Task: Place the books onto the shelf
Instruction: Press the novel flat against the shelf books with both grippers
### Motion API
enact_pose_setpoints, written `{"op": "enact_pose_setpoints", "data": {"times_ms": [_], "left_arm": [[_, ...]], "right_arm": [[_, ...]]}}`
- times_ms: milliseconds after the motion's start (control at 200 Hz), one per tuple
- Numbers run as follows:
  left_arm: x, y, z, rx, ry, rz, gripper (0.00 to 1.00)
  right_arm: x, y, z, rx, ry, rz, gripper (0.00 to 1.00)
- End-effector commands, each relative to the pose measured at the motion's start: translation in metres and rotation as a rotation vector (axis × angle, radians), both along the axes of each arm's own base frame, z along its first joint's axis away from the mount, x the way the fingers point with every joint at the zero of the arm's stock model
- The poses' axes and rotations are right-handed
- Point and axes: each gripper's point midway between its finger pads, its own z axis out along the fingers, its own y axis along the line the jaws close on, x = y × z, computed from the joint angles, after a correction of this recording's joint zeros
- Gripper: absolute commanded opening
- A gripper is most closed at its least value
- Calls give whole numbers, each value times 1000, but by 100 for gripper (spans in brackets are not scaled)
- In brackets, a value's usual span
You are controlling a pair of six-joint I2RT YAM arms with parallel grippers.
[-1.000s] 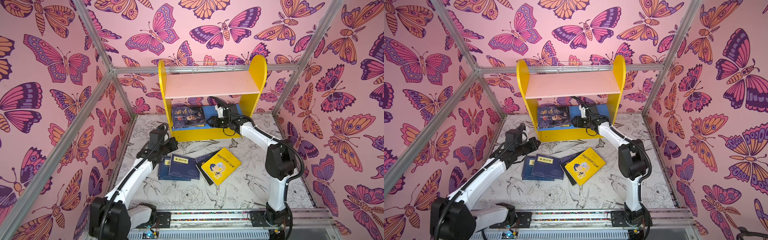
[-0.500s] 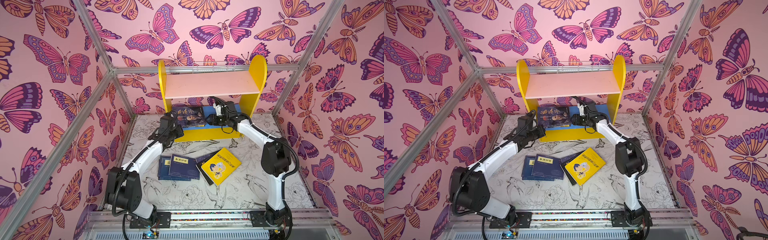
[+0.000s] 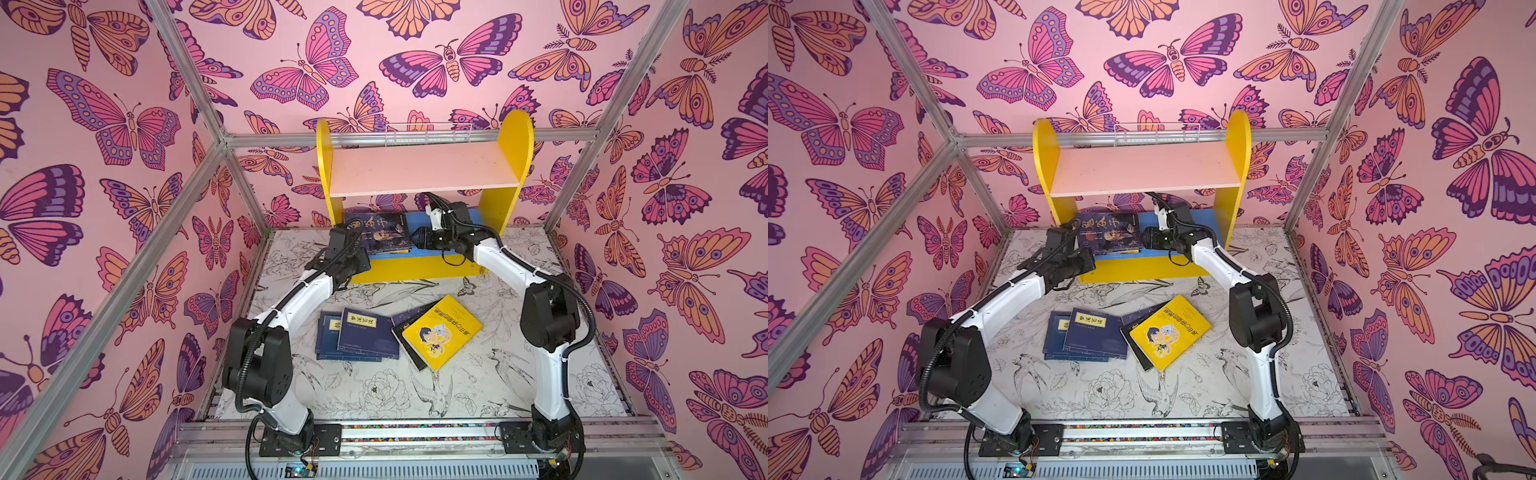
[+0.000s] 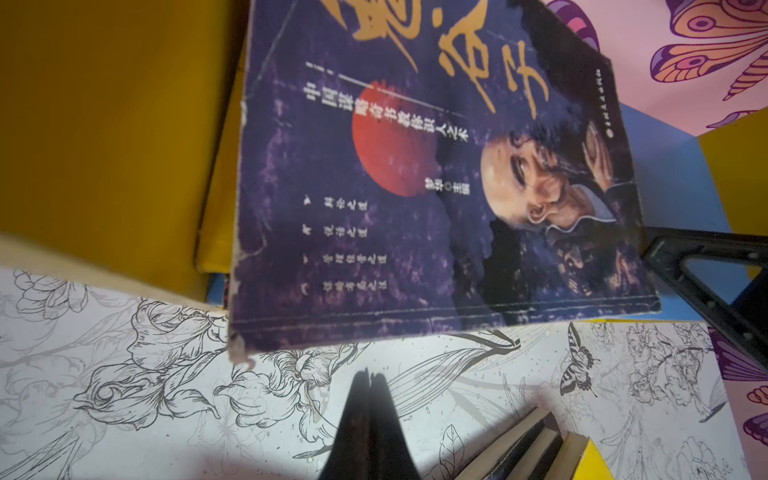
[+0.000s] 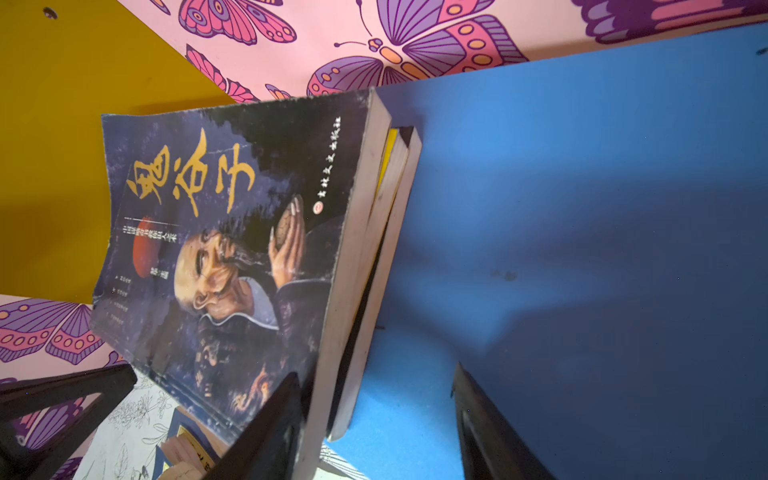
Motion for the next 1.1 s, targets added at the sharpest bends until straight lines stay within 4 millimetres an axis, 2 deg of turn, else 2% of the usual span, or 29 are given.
{"op": "enact_pose_setpoints", "data": {"times_ms": [0, 115, 366, 741, 911, 1097], "left_arm": [[14, 16, -1, 46, -6, 66, 0], [19, 17, 0, 63, -13, 78, 0], [30, 19, 1, 83, -24, 92, 0], [35, 19, 6, 94, -38, 88, 0], [20, 19, 12, 72, -36, 79, 0], [-24, 34, 13, 5, -5, 112, 0]], "right_arm": [[8, -10, 13, 21, -86, -56, 57], [9, -21, 29, 85, -143, -98, 57], [12, -33, 21, 75, -120, -123, 57], [11, -21, 12, 83, -86, -62, 57], [5, -15, 16, 49, -88, -34, 56], [-16, -21, 15, -35, -125, -8, 56]]}}
